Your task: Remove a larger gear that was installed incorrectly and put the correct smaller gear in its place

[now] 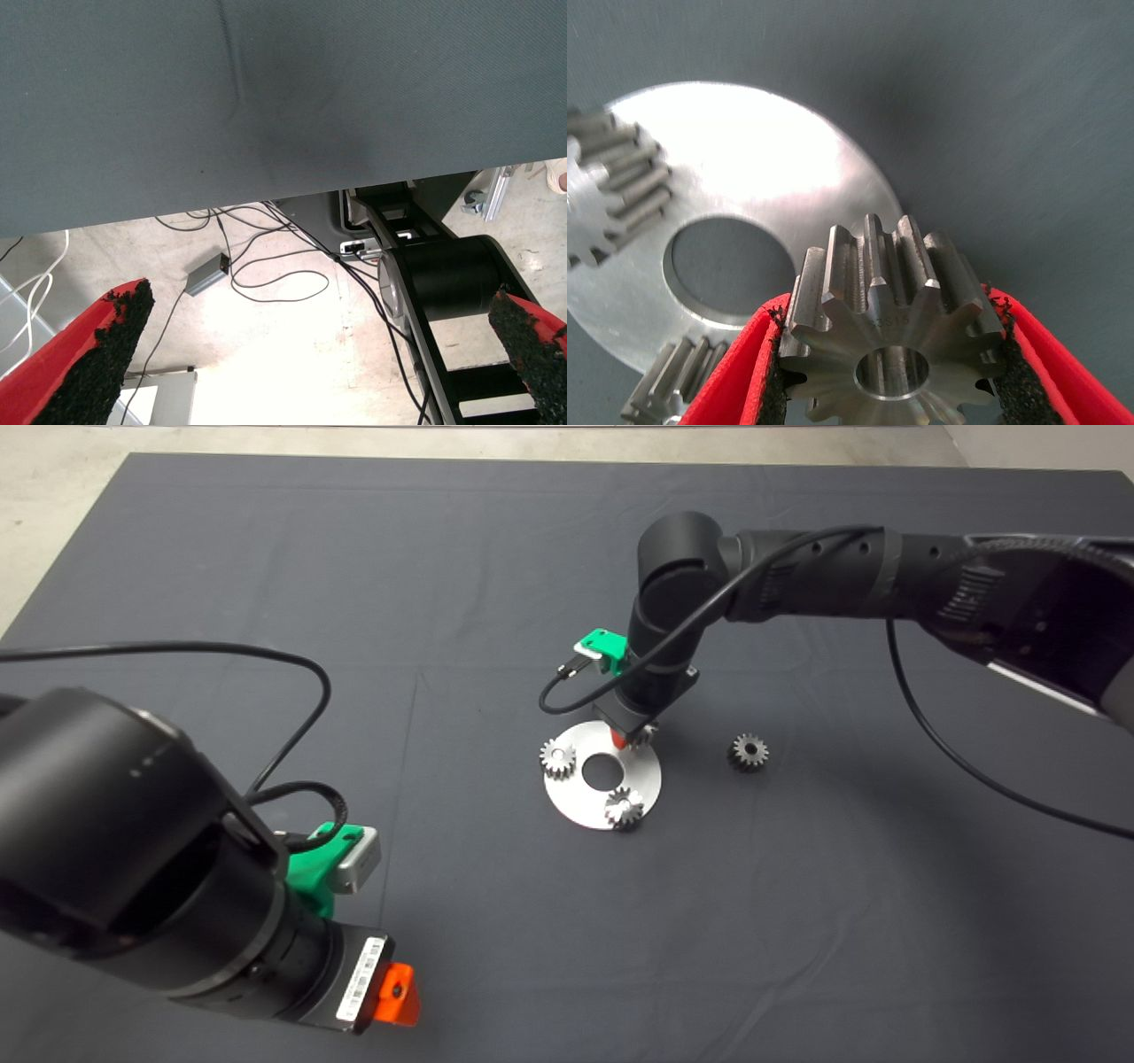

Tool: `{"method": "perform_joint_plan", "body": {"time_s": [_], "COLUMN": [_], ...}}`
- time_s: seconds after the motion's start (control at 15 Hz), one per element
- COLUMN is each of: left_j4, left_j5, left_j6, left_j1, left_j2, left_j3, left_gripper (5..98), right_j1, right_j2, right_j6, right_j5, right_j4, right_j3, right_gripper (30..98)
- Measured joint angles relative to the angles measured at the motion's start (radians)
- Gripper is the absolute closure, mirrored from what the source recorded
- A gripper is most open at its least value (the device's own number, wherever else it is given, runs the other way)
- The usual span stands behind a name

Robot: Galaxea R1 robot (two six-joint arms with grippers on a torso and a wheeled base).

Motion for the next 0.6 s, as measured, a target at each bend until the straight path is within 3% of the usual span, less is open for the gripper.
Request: {"method": "perform_joint_plan", "body": {"time_s": [0.6], "left_j4": [0.0], "left_j5": [0.0], "left_j6": [0.0], "left_j1": [0.0], "left_j2": [0.0], "left_j3": [0.0], "left_gripper": [6.0], "right_j1": [0.068], "right_j2": [-0.017], "right_j6": [0.001], "right_j5": [0.004], "right_j4": [0.001], "right_j3": [-0.006], "right_gripper": [79.1]}}
